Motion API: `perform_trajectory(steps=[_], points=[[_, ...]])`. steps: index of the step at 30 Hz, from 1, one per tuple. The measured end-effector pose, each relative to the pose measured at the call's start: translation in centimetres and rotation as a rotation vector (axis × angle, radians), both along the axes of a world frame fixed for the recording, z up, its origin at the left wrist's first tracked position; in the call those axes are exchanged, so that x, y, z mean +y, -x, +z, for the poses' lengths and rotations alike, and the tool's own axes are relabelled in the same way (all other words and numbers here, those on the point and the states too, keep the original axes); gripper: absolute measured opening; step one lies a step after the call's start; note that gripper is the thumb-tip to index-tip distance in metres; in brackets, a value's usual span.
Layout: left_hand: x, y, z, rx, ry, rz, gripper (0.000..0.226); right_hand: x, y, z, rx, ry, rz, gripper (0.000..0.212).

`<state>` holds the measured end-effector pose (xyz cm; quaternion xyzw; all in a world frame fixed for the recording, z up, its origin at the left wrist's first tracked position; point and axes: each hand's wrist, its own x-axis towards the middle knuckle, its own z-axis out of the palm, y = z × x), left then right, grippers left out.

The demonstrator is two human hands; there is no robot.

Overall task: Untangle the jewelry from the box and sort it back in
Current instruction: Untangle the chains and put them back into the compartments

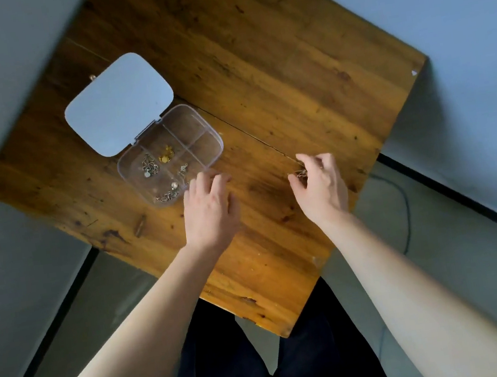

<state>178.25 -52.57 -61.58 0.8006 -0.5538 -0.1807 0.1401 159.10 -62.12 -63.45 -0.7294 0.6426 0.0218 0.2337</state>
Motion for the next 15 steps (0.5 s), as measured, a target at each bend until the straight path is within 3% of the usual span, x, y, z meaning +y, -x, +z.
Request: perform_trajectory(steps=[4,9,12,15], points=[[-0.9,3.1,-1.0,0.038,-0.19,-0.206,0.044,0.4,2.8,-1.0,-0.044,0.001,0.042,0.043],[-2.6,4.4,-2.4,0.013,-0.308,-0.236,0.059,-1.0,3.9,-1.8,-0.196,0.037,0.13,0.019],[-3.8,4.2,-3.0,-0.072,-0.363,-0.249,0.064,-3.0,3.2,-1.9,-0.197,-0.018,0.138,0.017],[-4.6,4.4,-3.1,-0.101,-0.362,-0.236,0.064,-6.3,2.3,-1.5,-0.272,0.062,0.033,0.017]])
